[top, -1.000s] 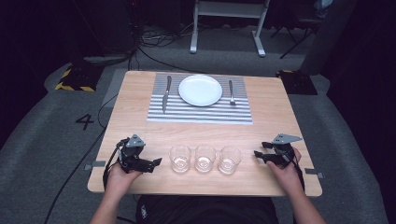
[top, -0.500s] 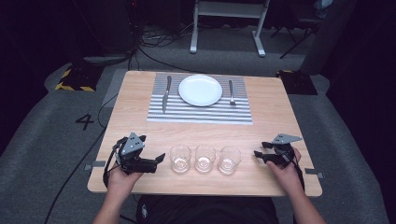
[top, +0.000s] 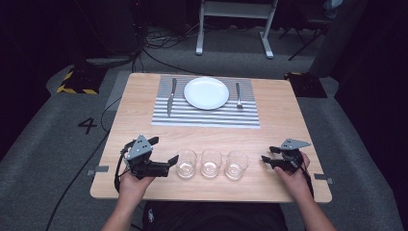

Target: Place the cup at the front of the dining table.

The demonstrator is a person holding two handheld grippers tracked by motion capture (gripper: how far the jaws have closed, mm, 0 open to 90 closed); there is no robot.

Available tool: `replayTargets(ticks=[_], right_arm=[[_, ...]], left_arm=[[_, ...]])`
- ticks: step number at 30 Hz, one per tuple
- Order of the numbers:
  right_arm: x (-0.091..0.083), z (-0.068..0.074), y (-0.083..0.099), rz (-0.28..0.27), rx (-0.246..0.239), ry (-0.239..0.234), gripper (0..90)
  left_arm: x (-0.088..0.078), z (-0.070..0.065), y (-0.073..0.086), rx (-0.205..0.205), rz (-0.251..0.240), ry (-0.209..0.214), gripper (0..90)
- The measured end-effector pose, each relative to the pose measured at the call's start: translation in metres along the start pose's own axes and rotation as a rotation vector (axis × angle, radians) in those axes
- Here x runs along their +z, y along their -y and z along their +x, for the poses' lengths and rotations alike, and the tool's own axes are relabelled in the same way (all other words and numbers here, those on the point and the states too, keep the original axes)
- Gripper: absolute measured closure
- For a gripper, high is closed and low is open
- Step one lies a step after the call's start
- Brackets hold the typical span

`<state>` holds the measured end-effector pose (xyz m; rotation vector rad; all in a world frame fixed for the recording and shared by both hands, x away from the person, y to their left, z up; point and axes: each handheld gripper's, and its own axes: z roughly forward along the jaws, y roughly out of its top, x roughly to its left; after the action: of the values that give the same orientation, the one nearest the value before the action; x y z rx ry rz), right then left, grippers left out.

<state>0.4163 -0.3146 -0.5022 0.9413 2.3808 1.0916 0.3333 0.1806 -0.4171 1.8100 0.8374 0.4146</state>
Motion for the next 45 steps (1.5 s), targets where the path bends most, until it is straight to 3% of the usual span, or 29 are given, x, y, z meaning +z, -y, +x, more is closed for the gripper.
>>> replayTargets(ticks=[3, 8, 9, 14, 20, 25, 30, 32, 33, 35, 37, 40, 43, 45], right_arm=[[0.0, -0.002, 0.0, 0.0, 0.003, -0.003, 41.3], [0.0, 0.0, 0.0, 0.0, 0.005, 0.006, 41.6], [0.0, 0.0, 0.0, -0.002, 0.0, 0.007, 41.7], [0.0, 0.0, 0.0, -0.002, -0.001, 0.007, 41.8], [0.0, -0.001, 0.0, -0.001, 0.008, 0.001, 41.7], [0.0, 0.0, 0.0, 0.0, 0.01, 0.0, 41.9], [0.0, 0.0, 0.0, 0.001, 0.01, 0.0, 42.0], [0.0, 0.0, 0.0, 0.001, 0.009, 0.0, 42.1], [0.0, 0.0, 0.0, 0.001, 0.009, 0.001, 42.1], [0.0, 0.0, 0.0, 0.0, 0.009, 0.001, 42.1], [0.0, 0.0, 0.0, 0.001, 0.009, 0.001, 42.1], [0.0, 0.0, 0.0, 0.0, 0.009, 0.001, 42.2], [0.0, 0.0, 0.0, 0.0, 0.005, 0.001, 42.3], [0.0, 0.0, 0.0, 0.0, 0.002, 0.002, 42.3]], left_arm=[[0.006, -0.004, -0.002, -0.002, -0.01, 0.02, 3.4], [0.019, -0.015, -0.004, -0.02, -0.007, -0.006, 0.3], [0.023, -0.02, -0.004, -0.035, -0.002, 0.006, 0.0], [0.031, -0.026, -0.002, -0.034, 0.016, 0.008, 0.1], [0.041, -0.032, 0.005, -0.028, 0.039, -0.029, 0.2], [0.052, -0.029, 0.013, -0.058, 0.112, -0.045, 0.2], [0.061, -0.027, 0.022, -0.063, 0.172, -0.031, 0.2], [0.065, -0.027, 0.026, -0.055, 0.195, -0.017, 0.3], [0.068, -0.025, 0.03, -0.029, 0.231, 0.014, 0.3], [0.069, -0.025, 0.031, -0.011, 0.253, 0.036, 0.4], [0.073, -0.024, 0.036, 0.028, 0.292, 0.027, 6.1], [0.075, -0.023, 0.039, 0.024, 0.304, 0.038, 11.6], [0.074, -0.022, 0.038, 0.053, 0.312, 0.025, 19.9], [0.074, -0.022, 0.037, 0.048, 0.317, 0.024, 20.1]])
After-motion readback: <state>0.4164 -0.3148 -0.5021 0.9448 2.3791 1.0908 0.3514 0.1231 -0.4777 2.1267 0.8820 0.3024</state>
